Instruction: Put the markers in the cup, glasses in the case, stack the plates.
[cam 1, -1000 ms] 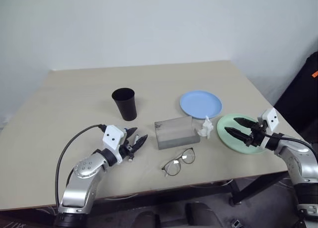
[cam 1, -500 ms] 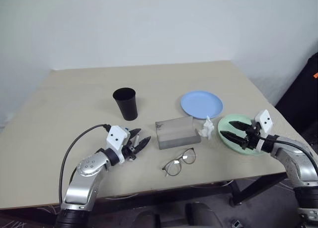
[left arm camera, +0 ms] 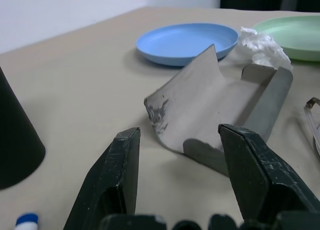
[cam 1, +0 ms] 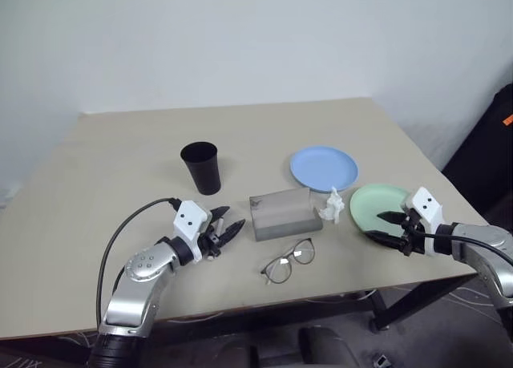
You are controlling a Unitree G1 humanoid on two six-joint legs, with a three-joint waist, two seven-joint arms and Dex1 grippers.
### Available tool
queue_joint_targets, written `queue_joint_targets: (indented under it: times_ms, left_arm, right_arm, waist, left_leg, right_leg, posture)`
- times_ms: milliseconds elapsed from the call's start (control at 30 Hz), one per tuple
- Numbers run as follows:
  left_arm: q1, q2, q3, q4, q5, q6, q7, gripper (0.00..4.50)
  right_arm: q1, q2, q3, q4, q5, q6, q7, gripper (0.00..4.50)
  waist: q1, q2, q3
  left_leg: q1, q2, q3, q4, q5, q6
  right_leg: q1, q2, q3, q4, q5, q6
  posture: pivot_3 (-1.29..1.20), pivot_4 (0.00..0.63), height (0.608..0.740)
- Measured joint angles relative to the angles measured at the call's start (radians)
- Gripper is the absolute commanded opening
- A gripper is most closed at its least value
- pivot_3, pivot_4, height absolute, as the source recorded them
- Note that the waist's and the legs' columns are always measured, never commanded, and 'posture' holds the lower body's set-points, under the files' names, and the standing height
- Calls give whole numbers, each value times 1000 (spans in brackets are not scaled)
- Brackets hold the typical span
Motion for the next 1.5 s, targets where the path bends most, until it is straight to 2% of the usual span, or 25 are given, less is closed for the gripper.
queue_joint_targets:
  times_ms: [433,567,733,1000,1067,1500]
  left_arm:
    - [-14,-8,-1,21,5,-7,-5,2596]
    - [-14,-10,-1,21,10,-7,-4,2639]
    - [-14,-11,-1,21,17,-7,-4,2639]
    - [-15,-23,-2,26,23,-13,-4,2639]
    - [-17,-26,-3,34,25,-16,-4,2639]
    - [-18,-30,-6,43,30,-23,4,2639]
  right_arm:
    - [16,-5,74,27,-50,35,-10,3279]
    - [16,1,78,46,-65,22,-15,2111]
    - [12,11,76,52,-79,-9,-27,443]
    - [-15,26,75,80,-93,-59,-43,443]
    - [-25,26,75,86,-94,-67,-43,30]
    - [-85,33,75,150,-133,-115,-46,30]
  waist:
    - [0,-1,0]
    - [0,-1,0]
    - [0,-1,0]
    - [0,-2,0]
    - [0,-2,0]
    - [0,-3,0]
  left_leg:
    - [0,0,0,0,0,0]
    - [0,0,0,0,0,0]
    - [0,0,0,0,0,0]
    - [0,0,0,0,0,0]
    - [0,0,0,0,0,0]
    - [0,0,1,1,0,0]
  right_leg:
    - [0,0,0,0,0,0]
    - [0,0,0,0,0,0]
    - [0,0,0,0,0,0]
    - [0,0,0,0,0,0]
    - [0,0,0,0,0,0]
    - [0,0,0,0,0,0]
  posture:
    - [0,0,740]
    - [0,0,740]
    - [0,0,740]
    - [0,0,740]
    - [0,0,740]
    - [0,0,740]
